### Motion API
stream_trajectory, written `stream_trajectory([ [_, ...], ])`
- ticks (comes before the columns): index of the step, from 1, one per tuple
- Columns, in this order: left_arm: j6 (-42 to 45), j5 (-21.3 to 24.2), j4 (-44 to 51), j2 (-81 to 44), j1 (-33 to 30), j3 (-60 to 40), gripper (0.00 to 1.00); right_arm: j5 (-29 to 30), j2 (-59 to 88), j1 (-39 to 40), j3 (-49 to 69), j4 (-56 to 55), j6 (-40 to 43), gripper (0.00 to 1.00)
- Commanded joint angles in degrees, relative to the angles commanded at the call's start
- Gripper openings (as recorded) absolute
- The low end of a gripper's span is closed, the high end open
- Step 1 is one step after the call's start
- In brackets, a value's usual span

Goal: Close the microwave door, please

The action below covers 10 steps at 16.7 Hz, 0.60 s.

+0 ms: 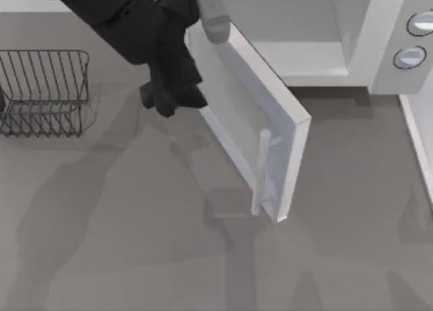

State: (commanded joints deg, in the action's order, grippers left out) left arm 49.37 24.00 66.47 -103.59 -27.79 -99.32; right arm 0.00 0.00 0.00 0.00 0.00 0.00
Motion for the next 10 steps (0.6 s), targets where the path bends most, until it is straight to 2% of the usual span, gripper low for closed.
stream_trajectory([
  [3,0.0,0.0,0.0,0.0,0.0,0.0,0.02,0.0,0.0,0.0,0.0,0.0,0.0,1.0],
  [10,0.0,0.0,0.0,0.0,0.0,0.0,0.0,0.0,0.0,0.0,0.0,0.0,0.0,1.0],
])
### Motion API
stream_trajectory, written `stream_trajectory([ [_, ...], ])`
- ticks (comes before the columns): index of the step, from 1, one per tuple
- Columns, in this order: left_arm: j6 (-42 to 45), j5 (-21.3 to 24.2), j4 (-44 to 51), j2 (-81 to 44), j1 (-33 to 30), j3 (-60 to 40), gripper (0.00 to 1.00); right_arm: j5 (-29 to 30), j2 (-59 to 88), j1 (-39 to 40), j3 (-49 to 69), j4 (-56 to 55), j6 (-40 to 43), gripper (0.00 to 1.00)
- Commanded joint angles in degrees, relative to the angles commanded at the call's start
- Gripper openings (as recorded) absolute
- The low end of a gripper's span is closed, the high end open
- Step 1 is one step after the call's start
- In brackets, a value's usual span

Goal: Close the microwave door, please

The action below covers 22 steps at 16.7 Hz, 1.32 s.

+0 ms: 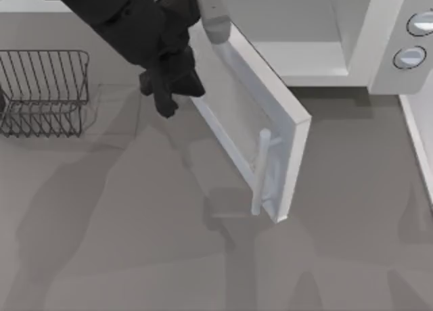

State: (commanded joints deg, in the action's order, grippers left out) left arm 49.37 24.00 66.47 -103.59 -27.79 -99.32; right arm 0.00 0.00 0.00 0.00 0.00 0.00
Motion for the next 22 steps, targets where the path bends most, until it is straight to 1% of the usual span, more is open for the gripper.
stream_trajectory([
  [3,-0.2,-0.1,-0.1,-0.1,0.0,-0.2,0.0,0.0,0.0,0.0,0.0,0.0,0.0,1.0],
  [8,-2.8,-0.9,-0.7,-1.8,-2.7,-2.2,0.0,0.0,0.0,0.0,0.0,0.0,0.0,1.0],
  [12,-2.9,-0.9,-0.7,-1.7,-2.6,-2.1,0.0,0.0,0.0,0.0,0.0,0.0,0.0,1.0],
  [18,-5.4,-1.8,-1.2,-3.6,-5.0,-4.5,0.0,0.0,0.0,0.0,0.0,0.0,0.0,1.0],
  [22,-5.5,-1.8,-1.2,-3.5,-4.9,-4.5,0.0,0.0,0.0,0.0,0.0,0.0,0.0,1.0],
])
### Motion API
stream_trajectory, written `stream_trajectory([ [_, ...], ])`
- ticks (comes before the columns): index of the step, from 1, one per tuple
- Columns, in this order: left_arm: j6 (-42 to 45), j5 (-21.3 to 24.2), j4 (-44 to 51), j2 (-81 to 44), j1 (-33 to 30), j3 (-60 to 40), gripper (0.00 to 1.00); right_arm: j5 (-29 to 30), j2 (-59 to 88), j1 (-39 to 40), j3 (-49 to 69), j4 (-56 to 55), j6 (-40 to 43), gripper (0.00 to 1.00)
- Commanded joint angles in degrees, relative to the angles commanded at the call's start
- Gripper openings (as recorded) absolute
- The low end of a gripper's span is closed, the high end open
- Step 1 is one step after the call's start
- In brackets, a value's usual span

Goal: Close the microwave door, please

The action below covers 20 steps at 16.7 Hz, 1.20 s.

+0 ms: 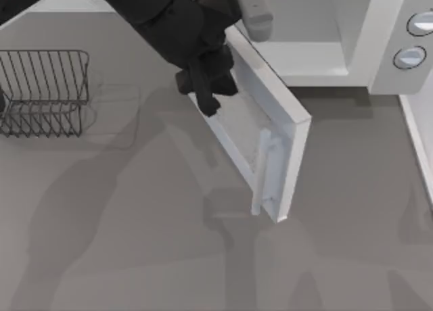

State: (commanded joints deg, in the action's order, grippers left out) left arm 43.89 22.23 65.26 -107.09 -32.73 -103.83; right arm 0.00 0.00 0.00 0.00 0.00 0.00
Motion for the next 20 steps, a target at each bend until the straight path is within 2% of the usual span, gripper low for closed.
stream_trajectory([
  [20,-4.7,-1.7,-0.2,-4.6,-4.6,-6.0,0.0,0.0,0.0,0.0,0.0,0.0,0.0,1.0],
])
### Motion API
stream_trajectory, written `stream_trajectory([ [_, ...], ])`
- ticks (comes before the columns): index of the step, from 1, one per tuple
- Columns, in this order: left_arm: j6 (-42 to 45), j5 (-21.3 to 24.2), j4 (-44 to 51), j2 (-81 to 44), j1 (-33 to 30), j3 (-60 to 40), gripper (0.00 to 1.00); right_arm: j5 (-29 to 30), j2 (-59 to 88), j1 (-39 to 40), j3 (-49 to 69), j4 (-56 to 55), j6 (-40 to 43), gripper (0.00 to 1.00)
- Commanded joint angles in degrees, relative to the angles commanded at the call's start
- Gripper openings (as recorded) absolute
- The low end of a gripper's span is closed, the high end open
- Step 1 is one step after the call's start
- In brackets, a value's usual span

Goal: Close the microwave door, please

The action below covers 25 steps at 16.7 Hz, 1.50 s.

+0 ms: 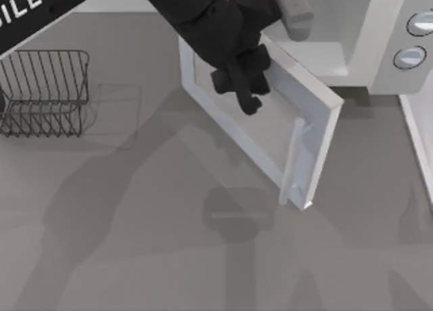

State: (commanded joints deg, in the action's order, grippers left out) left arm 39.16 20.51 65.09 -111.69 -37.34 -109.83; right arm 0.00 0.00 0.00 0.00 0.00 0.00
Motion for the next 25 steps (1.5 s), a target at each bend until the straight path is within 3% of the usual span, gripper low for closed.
stream_trajectory([
  [25,-3.9,-1.2,2.3,-4.7,-3.8,-2.2,0.0,0.0,0.0,0.0,0.0,0.0,0.0,1.0],
])
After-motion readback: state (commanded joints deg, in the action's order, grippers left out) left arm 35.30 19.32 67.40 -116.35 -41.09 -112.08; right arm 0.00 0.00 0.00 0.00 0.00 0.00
